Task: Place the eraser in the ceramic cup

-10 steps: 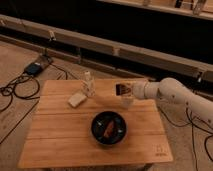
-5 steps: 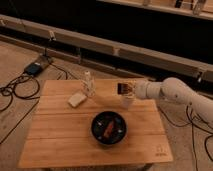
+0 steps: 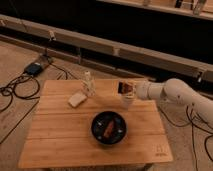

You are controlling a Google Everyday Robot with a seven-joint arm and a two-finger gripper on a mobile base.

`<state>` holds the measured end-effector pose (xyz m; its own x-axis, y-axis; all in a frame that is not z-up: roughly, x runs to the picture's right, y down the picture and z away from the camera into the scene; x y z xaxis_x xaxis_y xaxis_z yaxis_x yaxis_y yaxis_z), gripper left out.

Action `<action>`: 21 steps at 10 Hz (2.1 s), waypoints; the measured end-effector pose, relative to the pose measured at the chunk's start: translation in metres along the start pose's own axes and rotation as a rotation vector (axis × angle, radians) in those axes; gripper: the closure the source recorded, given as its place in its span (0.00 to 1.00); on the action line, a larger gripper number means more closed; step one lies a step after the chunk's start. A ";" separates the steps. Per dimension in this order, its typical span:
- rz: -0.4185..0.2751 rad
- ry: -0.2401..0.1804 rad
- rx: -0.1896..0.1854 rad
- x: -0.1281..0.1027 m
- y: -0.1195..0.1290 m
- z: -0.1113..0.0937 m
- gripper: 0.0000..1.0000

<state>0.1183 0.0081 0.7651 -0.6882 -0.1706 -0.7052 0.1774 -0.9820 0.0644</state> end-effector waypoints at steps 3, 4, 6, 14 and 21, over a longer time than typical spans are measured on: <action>0.075 0.020 -0.025 -0.013 0.003 0.007 1.00; 0.093 0.027 -0.028 -0.014 0.003 0.010 1.00; 0.123 0.047 -0.031 -0.011 0.001 0.016 1.00; 0.206 0.035 -0.048 -0.037 -0.009 0.013 0.44; 0.219 0.078 -0.085 -0.022 0.005 0.006 0.20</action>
<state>0.1296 0.0068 0.7852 -0.5713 -0.3686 -0.7333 0.3769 -0.9115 0.1645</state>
